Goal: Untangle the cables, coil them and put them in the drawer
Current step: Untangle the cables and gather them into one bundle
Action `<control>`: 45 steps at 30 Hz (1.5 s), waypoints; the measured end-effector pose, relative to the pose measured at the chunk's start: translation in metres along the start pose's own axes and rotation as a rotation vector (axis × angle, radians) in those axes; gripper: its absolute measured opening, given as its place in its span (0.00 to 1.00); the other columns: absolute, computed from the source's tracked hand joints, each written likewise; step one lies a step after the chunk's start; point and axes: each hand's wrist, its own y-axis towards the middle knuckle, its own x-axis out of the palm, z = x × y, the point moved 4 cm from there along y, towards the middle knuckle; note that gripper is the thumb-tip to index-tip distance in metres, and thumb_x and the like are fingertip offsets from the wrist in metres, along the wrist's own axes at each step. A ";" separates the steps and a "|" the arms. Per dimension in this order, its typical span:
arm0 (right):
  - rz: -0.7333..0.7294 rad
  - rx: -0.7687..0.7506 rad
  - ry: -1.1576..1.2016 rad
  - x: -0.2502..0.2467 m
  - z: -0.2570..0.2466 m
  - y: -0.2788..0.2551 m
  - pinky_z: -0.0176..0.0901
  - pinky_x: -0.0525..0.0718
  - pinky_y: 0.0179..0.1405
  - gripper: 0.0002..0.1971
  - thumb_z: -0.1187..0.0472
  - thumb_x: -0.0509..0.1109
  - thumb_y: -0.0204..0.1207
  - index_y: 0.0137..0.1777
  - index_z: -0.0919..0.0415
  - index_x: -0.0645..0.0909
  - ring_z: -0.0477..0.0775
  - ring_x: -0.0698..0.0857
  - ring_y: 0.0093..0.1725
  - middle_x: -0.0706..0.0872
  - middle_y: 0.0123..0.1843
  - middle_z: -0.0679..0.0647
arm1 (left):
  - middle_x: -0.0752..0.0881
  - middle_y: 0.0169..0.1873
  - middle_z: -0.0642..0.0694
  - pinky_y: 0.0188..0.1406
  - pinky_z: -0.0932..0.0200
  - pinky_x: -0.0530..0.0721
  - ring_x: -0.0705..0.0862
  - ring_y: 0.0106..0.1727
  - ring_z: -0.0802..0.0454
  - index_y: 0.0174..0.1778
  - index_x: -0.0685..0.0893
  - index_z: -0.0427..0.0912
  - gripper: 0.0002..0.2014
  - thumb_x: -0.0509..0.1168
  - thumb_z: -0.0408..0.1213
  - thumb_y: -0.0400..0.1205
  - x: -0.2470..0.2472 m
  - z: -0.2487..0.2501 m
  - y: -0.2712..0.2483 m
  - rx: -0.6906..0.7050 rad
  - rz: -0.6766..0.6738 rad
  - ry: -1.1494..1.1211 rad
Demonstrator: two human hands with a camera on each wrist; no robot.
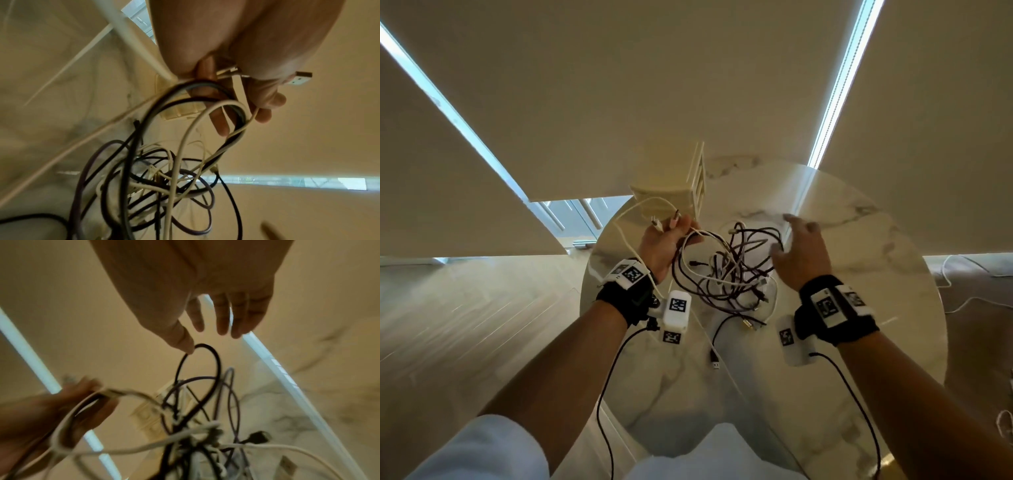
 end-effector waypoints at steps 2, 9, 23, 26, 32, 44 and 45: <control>-0.056 -0.203 0.006 0.016 -0.028 -0.011 0.44 0.79 0.62 0.23 0.59 0.70 0.76 0.71 0.54 0.74 0.56 0.81 0.60 0.78 0.66 0.58 | 0.88 0.34 0.40 0.44 0.58 0.89 0.89 0.35 0.50 0.38 0.84 0.32 0.11 0.62 0.32 0.84 0.013 -0.004 -0.006 0.029 -0.087 0.047; -0.168 -0.138 -0.045 0.040 -0.028 -0.001 0.46 0.84 0.44 0.07 0.53 0.69 0.76 0.51 0.53 0.83 0.59 0.87 0.47 0.89 0.46 0.55 | 0.89 0.31 0.44 0.52 0.54 0.88 0.90 0.36 0.51 0.36 0.83 0.33 0.15 0.58 0.33 0.86 0.029 0.002 -0.014 0.025 -0.158 -0.081; -0.412 -0.164 0.241 -0.001 -0.048 -0.015 0.39 0.83 0.44 0.07 0.56 0.70 0.78 0.44 0.55 0.89 0.47 0.85 0.39 0.89 0.38 0.50 | 0.84 0.30 0.47 0.29 0.62 0.73 0.78 0.27 0.59 0.32 0.83 0.43 0.12 0.67 0.37 0.82 0.014 -0.012 -0.012 -0.061 0.280 0.319; -0.545 -0.166 0.246 0.011 -0.052 -0.025 0.34 0.80 0.39 0.09 0.57 0.67 0.80 0.44 0.57 0.88 0.43 0.83 0.36 0.87 0.36 0.47 | 0.86 0.37 0.39 0.22 0.65 0.72 0.78 0.25 0.55 0.33 0.82 0.43 0.11 0.65 0.38 0.83 0.019 -0.017 -0.014 -0.104 0.276 0.295; -0.530 0.000 0.321 0.013 -0.025 -0.019 0.31 0.73 0.30 0.16 0.58 0.60 0.85 0.40 0.60 0.86 0.47 0.77 0.33 0.83 0.36 0.54 | 0.83 0.49 0.27 0.10 0.73 0.69 0.85 0.48 0.35 0.47 0.80 0.31 0.09 0.59 0.34 0.87 0.023 0.011 -0.025 -0.078 0.135 -0.019; -0.160 -0.078 -0.011 0.011 -0.019 -0.005 0.51 0.79 0.59 0.09 0.54 0.60 0.83 0.48 0.51 0.82 0.54 0.81 0.49 0.81 0.45 0.50 | 0.90 0.39 0.44 0.11 0.69 0.61 0.91 0.38 0.48 0.48 0.76 0.38 0.10 0.56 0.40 0.88 0.029 -0.003 -0.030 -0.129 0.089 -0.222; -0.092 -0.179 -0.045 0.011 -0.028 -0.011 0.55 0.77 0.61 0.09 0.50 0.61 0.82 0.53 0.49 0.82 0.53 0.81 0.51 0.81 0.49 0.49 | 0.90 0.40 0.43 0.11 0.70 0.60 0.91 0.37 0.49 0.48 0.75 0.39 0.09 0.56 0.41 0.88 0.033 -0.001 -0.032 -0.133 0.068 -0.204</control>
